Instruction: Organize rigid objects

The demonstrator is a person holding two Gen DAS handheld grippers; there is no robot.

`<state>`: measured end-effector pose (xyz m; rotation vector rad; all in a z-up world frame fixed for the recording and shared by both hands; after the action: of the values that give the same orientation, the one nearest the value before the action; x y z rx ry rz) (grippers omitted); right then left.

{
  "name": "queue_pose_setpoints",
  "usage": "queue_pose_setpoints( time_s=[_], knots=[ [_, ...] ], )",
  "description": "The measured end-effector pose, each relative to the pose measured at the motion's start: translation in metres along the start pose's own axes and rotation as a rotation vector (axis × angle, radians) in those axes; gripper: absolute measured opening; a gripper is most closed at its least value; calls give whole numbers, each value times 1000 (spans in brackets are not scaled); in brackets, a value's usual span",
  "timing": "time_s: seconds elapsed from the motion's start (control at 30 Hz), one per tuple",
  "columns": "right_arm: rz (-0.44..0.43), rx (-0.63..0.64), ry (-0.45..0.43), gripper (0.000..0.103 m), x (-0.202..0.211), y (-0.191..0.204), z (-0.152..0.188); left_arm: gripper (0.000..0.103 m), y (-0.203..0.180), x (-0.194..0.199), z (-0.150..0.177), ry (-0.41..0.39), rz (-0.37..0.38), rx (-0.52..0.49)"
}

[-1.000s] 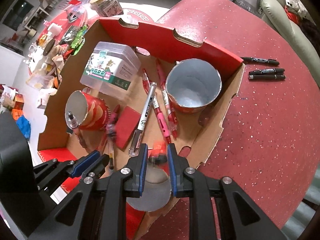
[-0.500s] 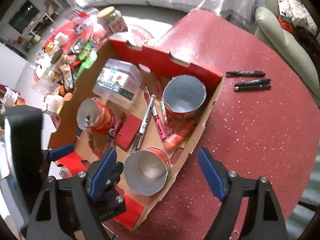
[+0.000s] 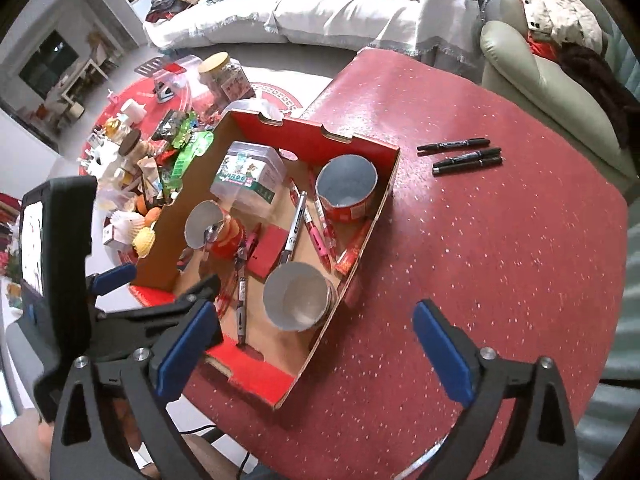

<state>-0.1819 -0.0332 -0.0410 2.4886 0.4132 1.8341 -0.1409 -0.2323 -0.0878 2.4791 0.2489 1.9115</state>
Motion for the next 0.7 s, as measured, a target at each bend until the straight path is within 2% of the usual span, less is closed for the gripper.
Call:
queue_pose_setpoints(
  time_s=[0.1, 0.17, 0.7],
  knots=[
    [8, 10, -8, 100, 10, 3, 9, 102, 7, 10, 6, 6, 17, 27],
    [7, 17, -13, 102, 16, 5, 14, 102, 13, 16, 11, 2, -5, 34],
    [-2, 19, -24, 102, 39, 16, 41, 102, 20, 39, 36, 11, 3, 10]
  ],
)
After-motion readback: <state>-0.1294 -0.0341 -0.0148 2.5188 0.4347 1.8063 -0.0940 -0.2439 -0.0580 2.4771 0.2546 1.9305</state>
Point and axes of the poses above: each gripper's, at about its wrist camera, not at the fingertips, and x roughly against the way its jaws point, y to its left, z to its underside, the point moved 9 cm from there along -x, roughly the way its jaws point
